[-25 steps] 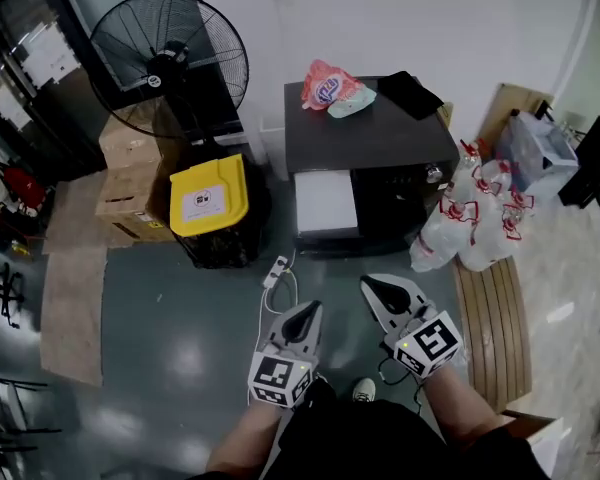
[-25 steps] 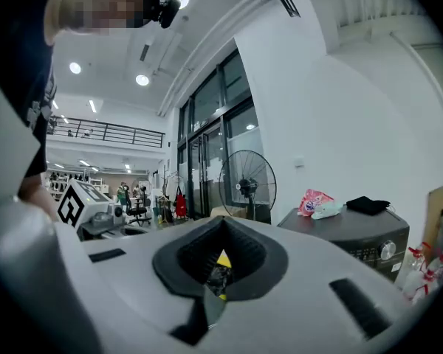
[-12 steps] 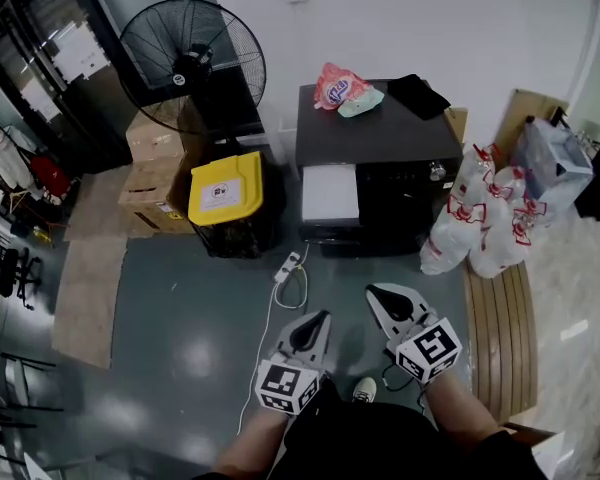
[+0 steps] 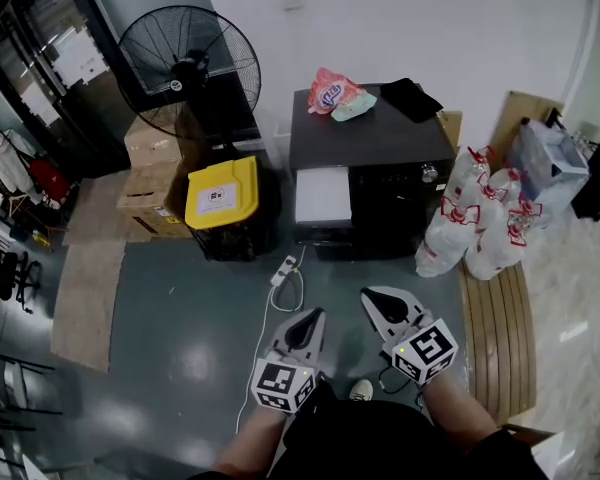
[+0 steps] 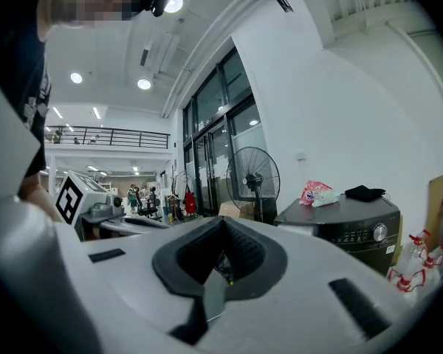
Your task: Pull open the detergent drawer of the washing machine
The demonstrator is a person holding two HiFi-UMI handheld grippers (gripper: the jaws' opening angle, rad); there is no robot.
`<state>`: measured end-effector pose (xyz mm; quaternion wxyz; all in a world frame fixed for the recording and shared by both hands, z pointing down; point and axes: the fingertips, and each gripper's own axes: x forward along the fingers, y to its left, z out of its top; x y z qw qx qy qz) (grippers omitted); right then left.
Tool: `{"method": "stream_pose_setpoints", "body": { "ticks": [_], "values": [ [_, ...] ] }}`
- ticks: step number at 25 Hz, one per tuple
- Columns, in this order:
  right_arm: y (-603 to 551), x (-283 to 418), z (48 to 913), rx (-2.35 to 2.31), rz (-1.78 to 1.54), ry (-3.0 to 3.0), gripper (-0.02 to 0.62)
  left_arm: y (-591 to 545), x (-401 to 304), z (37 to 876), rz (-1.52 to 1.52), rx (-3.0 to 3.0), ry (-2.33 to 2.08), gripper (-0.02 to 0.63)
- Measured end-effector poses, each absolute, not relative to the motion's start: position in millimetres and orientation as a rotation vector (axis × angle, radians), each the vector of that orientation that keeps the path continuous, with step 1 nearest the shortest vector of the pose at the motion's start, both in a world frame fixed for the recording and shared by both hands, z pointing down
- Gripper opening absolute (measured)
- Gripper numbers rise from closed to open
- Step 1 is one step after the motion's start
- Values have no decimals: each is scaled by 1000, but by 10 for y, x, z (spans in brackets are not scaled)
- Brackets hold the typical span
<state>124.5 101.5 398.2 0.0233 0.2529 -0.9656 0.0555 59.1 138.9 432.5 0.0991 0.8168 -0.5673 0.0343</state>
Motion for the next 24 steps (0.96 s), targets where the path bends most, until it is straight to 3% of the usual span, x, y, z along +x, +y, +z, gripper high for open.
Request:
{"method": "stream_pose_setpoints", "body": {
  "ticks": [24],
  "values": [
    [738,1397,4172,795,231,-2971,3,1081,725,4391,151,2426,-1654,12]
  ]
}}
